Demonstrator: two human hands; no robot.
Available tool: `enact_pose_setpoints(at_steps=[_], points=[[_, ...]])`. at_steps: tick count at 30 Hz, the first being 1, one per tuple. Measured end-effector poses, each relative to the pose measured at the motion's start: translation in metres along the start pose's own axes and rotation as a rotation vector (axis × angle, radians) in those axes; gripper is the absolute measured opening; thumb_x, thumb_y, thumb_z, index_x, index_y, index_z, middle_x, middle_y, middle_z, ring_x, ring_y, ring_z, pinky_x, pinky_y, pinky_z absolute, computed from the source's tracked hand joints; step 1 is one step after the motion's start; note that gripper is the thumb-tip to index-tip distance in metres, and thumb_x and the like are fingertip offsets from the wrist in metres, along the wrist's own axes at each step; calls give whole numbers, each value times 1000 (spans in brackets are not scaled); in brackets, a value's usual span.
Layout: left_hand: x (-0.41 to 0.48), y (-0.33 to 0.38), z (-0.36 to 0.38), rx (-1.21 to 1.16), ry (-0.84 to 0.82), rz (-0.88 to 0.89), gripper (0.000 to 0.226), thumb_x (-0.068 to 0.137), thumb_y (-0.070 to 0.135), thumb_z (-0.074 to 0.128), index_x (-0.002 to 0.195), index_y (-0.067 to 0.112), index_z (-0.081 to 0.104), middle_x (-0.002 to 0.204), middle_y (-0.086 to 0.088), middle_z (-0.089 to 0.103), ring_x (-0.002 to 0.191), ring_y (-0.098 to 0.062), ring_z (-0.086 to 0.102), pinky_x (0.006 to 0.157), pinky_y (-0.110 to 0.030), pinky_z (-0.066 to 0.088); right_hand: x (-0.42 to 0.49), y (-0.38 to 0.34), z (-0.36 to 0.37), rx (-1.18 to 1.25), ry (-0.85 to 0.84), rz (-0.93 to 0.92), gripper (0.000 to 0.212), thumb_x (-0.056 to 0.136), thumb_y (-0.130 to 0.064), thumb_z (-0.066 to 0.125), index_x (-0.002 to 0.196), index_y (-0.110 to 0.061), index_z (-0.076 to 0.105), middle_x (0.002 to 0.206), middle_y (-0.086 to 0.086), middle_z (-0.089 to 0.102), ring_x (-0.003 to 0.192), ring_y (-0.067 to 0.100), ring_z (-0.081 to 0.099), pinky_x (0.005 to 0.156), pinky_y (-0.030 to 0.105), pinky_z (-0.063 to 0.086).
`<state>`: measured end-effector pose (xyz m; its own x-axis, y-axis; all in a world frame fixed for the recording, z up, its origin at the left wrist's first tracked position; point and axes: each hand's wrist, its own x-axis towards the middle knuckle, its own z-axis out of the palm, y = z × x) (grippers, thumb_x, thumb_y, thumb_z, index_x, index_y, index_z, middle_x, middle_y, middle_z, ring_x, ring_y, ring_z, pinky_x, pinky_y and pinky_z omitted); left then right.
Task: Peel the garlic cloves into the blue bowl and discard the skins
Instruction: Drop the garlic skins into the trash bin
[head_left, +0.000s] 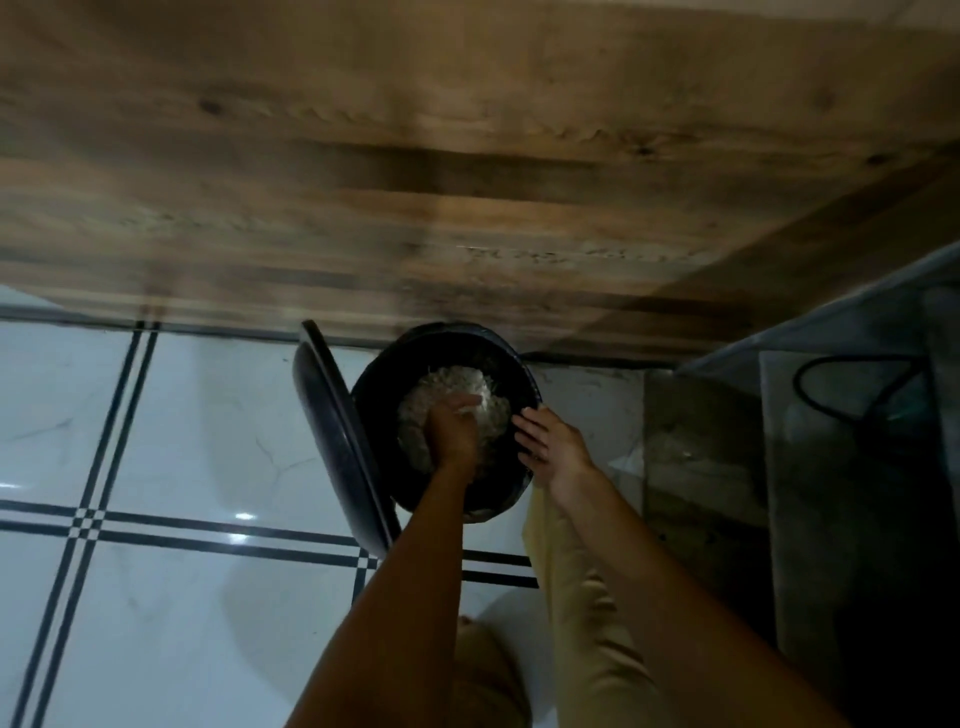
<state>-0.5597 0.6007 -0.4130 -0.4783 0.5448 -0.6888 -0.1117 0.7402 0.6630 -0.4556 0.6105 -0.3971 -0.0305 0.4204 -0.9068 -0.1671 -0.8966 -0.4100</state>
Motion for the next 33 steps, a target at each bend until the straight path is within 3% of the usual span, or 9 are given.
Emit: enact_pose_setpoints(at_steps=[3,6,11,16,22,26,28,31,33], points=[[-36,20,-6,-111,-47,93,30,87,-19,40,83,-4,67,75,4,68,68,-3,60,69,-10,43,-42,-13,2,74,4,-51,37,99,-24,41,130,-6,49,132,9,54,121,23,50,97,32,39],[-99,54,-16,-11,-79,334,23,86,-12,50,90,-2,70,91,-10,71,85,-14,63,86,-29,50,-119,-29,-3,123,8,-169,30,98,-21,43,122,-7,54,124,7,58,114,22,53,91,29,41],[-250,140,-9,63,-272,664,22,89,-3,55,96,10,71,93,-5,71,88,-17,65,84,-31,50,-289,-64,-77,207,66,-545,23,97,-14,43,115,-10,58,109,3,63,106,16,57,85,20,43],[-428,168,44,123,-685,910,35,89,-6,51,85,26,66,83,4,69,76,-8,64,73,-25,49,-447,-48,-202,371,296,-754,18,96,-16,45,99,-11,62,103,4,65,94,13,61,89,26,44],[-613,43,97,381,-1256,901,25,87,-12,51,96,3,70,84,-3,67,64,6,62,66,-14,51,-586,110,-326,606,794,-841,25,97,-20,44,84,-13,63,79,-2,64,69,4,58,59,11,44],[-693,-78,88,621,-1474,1012,23,86,-9,58,97,7,69,92,-10,70,69,12,61,70,-5,45,-630,278,-375,722,1249,-725,17,92,-24,55,77,-21,62,79,3,66,77,18,63,71,33,53],[-721,-128,80,726,-1480,1155,21,87,-1,61,104,8,70,102,-10,71,85,-1,64,79,-12,47,-650,353,-384,762,1426,-628,4,90,-20,59,87,-20,62,88,6,67,88,25,65,77,35,53],[-757,-181,77,918,-1497,1369,32,90,8,59,122,4,61,128,-14,59,121,-23,52,104,-26,35,-681,425,-393,640,1678,-516,16,90,-14,59,104,-10,64,98,9,68,87,19,62,69,15,46],[-773,-204,78,1023,-1489,1537,44,93,14,55,135,5,48,143,-14,45,136,-25,35,114,-28,17,-693,456,-401,514,1851,-417,21,90,-12,58,110,-7,63,106,12,66,88,20,60,73,27,47]])
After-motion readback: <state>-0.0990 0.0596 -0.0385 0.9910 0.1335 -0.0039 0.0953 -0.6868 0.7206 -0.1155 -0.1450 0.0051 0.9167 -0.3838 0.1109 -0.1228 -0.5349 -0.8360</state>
